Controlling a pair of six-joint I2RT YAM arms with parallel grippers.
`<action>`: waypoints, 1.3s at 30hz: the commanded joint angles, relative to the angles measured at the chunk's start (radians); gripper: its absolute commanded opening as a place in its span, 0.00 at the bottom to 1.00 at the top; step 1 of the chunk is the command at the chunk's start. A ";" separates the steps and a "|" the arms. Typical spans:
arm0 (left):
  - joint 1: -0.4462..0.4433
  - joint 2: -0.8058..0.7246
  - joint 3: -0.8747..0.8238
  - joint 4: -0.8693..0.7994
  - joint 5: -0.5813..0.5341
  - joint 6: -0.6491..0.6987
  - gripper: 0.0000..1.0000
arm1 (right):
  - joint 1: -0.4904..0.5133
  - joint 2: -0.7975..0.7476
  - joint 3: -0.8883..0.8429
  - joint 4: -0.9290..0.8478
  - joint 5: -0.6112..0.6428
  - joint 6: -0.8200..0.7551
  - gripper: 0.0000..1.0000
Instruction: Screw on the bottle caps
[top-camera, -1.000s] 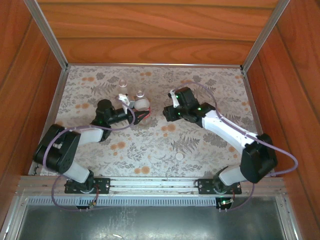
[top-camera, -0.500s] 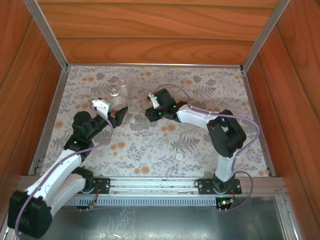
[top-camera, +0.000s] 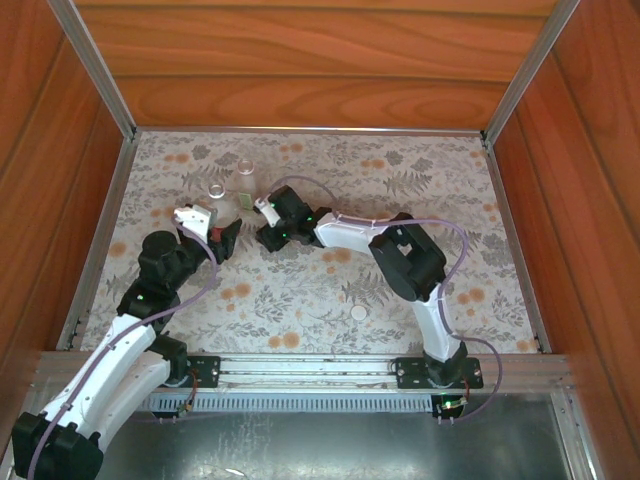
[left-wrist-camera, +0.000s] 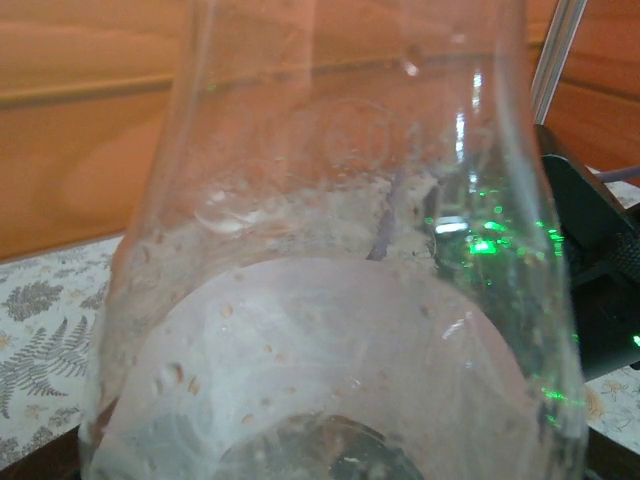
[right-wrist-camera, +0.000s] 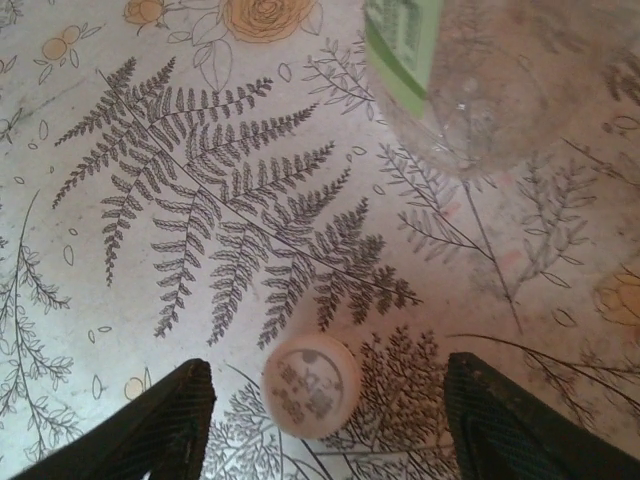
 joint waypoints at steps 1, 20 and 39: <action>0.006 0.009 0.004 -0.014 -0.004 0.017 0.69 | 0.014 0.044 0.049 -0.045 0.006 -0.040 0.62; 0.001 0.102 0.035 -0.014 0.092 0.049 0.69 | 0.028 0.035 0.016 -0.080 0.055 -0.051 0.31; -0.127 0.472 0.154 0.251 0.305 0.091 0.69 | -0.178 -0.290 -0.502 0.006 0.178 0.152 0.29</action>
